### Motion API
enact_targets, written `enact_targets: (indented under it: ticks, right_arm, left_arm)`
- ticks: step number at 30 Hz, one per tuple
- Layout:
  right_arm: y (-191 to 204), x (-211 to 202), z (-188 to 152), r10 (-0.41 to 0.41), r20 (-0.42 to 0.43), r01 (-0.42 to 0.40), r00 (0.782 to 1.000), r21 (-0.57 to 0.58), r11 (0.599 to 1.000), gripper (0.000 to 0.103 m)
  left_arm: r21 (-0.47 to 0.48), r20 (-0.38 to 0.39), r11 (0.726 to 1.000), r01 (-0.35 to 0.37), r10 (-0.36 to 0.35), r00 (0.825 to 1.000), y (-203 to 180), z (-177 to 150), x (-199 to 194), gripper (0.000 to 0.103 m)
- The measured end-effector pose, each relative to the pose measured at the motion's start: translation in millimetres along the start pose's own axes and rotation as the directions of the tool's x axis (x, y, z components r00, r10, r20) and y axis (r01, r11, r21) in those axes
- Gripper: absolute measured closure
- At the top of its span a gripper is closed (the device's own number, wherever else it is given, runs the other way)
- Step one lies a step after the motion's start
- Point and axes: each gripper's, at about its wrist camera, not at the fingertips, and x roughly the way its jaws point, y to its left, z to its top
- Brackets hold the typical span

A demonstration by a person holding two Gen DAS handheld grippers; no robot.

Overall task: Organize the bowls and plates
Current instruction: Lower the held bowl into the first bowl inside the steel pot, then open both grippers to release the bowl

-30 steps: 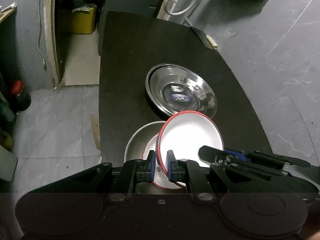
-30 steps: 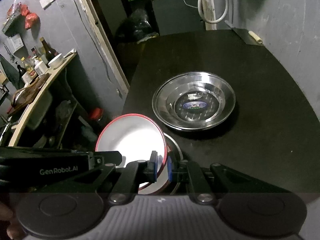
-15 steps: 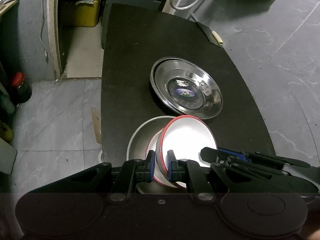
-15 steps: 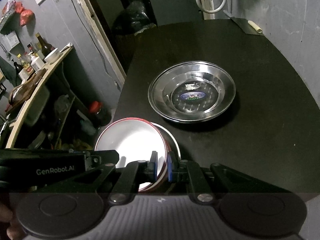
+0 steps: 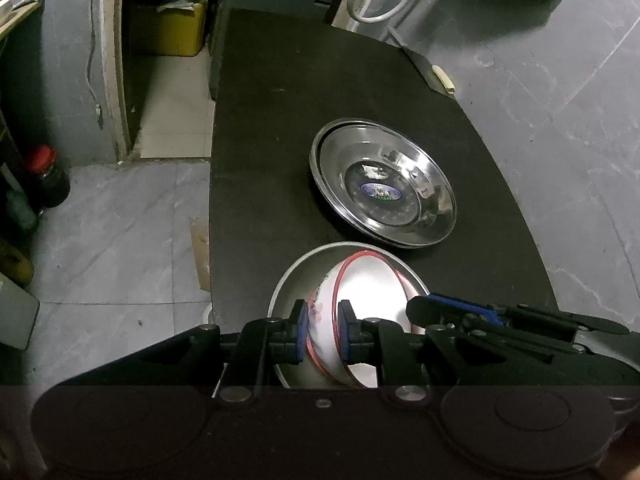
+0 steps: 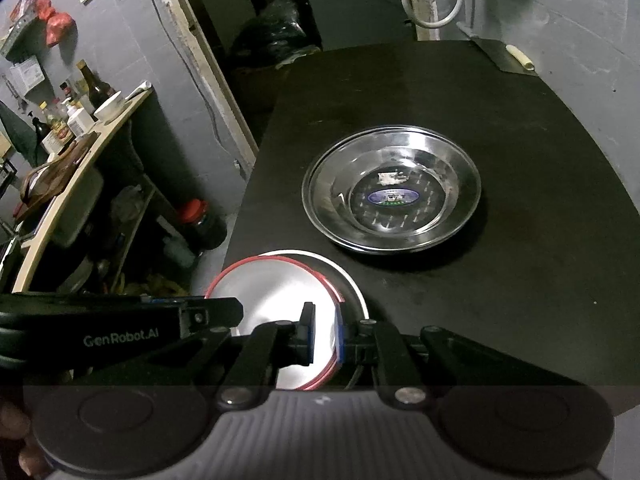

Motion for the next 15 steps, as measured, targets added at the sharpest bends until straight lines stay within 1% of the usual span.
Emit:
enact_targets:
  ticks: [6, 9, 15]
  right_arm:
    - [-1.0, 2.2, 1.5, 0.003, -0.004, -0.003, 1.000, 0.000, 1.000, 0.089]
    - [-1.0, 1.1, 1.6, -0.003, 0.002, 0.003, 1.000, -0.001, 1.000, 0.089]
    - [-3.7, -1.8, 1.4, -0.015, 0.015, 0.015, 1.000, 0.016, 1.000, 0.086]
  left_arm:
    - [-0.014, -0.013, 1.000, -0.010, 0.010, 1.000, 4.8, -1.2, 4.8, 0.087]
    - [-0.026, -0.019, 1.000, -0.008, 0.007, 1.000, 8.0, -1.7, 7.5, 0.085]
    - [-0.023, 0.002, 1.000, -0.009, 0.009, 1.000, 8.1, 0.2, 3.5, 0.085]
